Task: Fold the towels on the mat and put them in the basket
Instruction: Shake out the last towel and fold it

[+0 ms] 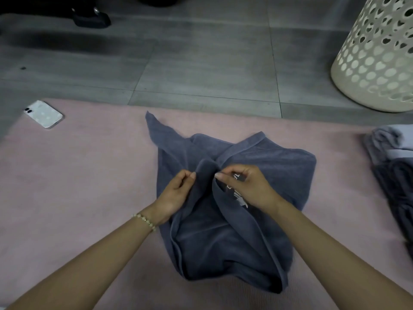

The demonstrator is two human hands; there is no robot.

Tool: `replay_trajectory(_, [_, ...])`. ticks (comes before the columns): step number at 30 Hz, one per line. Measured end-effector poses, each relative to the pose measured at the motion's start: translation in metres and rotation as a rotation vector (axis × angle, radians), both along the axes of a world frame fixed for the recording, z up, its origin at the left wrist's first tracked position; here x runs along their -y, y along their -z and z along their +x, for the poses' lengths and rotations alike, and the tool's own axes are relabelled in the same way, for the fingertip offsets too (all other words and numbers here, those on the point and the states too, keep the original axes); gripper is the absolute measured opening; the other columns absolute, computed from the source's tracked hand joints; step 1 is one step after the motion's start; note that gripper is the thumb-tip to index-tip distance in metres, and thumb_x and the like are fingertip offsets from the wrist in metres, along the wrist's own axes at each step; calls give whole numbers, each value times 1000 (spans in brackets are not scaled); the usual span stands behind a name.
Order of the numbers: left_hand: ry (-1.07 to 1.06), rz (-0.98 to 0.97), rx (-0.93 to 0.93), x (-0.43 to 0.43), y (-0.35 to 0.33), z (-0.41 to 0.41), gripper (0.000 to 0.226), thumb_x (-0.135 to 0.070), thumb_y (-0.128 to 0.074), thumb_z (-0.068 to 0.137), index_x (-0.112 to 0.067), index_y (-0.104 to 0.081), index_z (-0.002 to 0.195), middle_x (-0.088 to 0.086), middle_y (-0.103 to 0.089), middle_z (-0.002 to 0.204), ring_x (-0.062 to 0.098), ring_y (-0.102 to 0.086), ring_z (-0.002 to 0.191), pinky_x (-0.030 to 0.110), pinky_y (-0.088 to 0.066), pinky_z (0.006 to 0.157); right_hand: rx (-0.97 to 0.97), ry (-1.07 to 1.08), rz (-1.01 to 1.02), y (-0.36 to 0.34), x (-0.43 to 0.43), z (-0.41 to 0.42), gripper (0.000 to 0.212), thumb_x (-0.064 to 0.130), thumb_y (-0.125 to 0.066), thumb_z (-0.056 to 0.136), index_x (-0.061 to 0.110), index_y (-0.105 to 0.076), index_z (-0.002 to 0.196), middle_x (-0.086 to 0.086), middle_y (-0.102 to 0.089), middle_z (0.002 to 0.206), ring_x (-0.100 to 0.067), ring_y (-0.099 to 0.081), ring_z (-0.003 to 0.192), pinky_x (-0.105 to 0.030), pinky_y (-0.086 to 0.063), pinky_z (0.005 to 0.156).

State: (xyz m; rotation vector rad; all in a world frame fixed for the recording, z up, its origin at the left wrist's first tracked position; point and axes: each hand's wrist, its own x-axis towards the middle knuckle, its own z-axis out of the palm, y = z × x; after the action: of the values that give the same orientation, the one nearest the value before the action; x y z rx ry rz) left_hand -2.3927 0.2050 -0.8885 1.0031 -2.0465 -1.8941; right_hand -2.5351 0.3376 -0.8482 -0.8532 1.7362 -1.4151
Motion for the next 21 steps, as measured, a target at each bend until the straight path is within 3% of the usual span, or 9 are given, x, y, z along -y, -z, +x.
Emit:
replay_trajectory(3, [21,248,-76,-16,-17,3,17,-22,-40,100,-12,-48,89,-2,-59,77,6,-57,74,19,-50,73,-7,25,-40,-13,8,-2,6,10,-71,82,12,-71,76,9,-66,67,2,-58,64,-9,-45,66])
replay_trajectory(6, [-41,376,-86,-24,-19,-2,14,-25,-44,98,-12,-49,98,1,-62,86,14,-65,86,24,-55,82,31,60,-9,-10,13,-2,7,8,-70,82,9,-71,76,6,-68,67,-1,-60,64,-12,-49,66])
replay_trajectory(9, [-93,480,-65,-25,-13,-6,35,-33,-46,96,-7,-50,118,7,-59,105,25,-66,102,28,-55,88,112,116,37,3,9,1,13,8,-69,84,13,-70,72,11,-69,64,2,-61,62,-10,-49,64])
replay_trajectory(11, [-64,535,-43,-26,-7,-10,42,-37,-43,96,-7,-53,124,8,-61,111,23,-65,104,26,-54,89,146,124,66,11,5,3,12,7,-68,84,12,-69,73,11,-68,63,5,-60,60,-8,-48,63])
replay_trajectory(16, [-99,673,6,-31,2,-19,41,-41,-37,98,-11,-57,119,2,-66,108,12,-61,105,21,-51,88,273,150,128,26,-4,7,8,14,-66,87,9,-70,83,3,-67,73,1,-60,66,-13,-48,69])
replay_trajectory(21, [-205,601,-17,-41,8,-27,30,-30,-56,92,-9,-67,110,8,-71,109,19,-63,108,23,-49,92,465,185,99,33,-7,12,13,17,-60,91,11,-69,84,2,-69,72,-10,-63,71,-22,-51,70])
